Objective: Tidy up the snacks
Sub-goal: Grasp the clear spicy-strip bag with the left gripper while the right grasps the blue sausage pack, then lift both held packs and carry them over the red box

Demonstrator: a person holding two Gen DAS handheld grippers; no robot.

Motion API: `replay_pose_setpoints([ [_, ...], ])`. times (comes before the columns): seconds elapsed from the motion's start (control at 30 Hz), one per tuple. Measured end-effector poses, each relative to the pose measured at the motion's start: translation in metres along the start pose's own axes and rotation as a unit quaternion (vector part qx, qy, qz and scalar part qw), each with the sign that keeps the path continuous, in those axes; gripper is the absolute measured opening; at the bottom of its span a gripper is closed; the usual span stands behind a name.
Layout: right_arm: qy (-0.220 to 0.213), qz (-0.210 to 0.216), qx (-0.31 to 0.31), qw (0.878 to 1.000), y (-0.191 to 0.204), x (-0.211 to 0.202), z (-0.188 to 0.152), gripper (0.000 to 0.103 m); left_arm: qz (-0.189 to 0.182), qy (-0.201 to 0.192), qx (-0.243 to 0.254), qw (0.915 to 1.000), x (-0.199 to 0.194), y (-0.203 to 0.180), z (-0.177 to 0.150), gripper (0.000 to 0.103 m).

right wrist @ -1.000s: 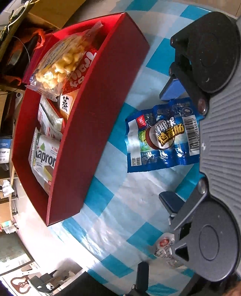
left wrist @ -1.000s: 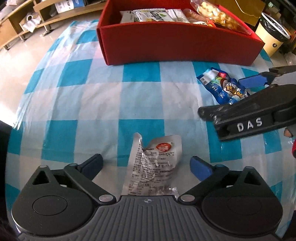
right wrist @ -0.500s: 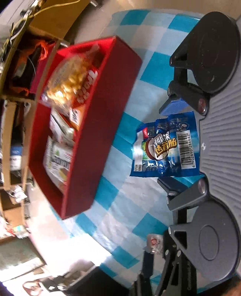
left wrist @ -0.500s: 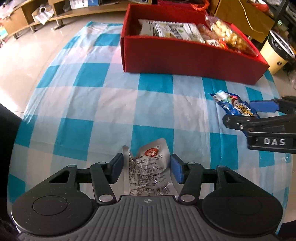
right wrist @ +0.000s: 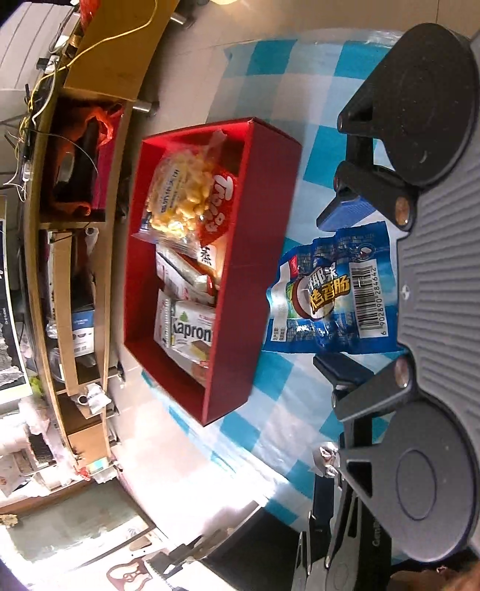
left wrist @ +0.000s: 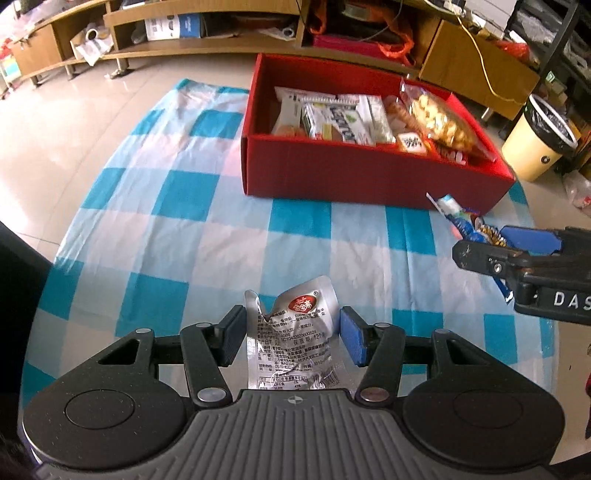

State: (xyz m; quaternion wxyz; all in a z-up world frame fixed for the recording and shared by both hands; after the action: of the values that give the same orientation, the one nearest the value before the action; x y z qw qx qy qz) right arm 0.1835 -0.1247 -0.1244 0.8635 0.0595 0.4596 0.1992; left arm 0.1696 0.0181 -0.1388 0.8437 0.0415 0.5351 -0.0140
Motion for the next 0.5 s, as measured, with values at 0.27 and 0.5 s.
replay_pose_setpoints([
  [0.27,-0.013,0.011,-0.001,1.0,0.007,-0.007,0.008,0.069,-0.002,-0.014,-0.011,0.9998,-0.009,0.003,0.01,0.062],
  [0.5,-0.026,0.016,0.004,1.0,0.009,-0.014,0.014,0.069,0.003,-0.03,-0.016,0.9994,-0.016,0.006,0.017,0.063],
])
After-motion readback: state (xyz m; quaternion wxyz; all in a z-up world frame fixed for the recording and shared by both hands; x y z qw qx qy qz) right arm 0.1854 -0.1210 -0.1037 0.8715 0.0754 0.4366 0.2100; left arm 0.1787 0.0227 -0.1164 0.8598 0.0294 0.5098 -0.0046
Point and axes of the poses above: each gripper's, at about its wrist camera, not at the fingertips, and x roughly the way its jaws point, y to its left, z to its top, the point moved 9 cm from there along x, roughly the way its jaws point, and after that the axes turned 8 degrees about z, right-handed, at the moved point
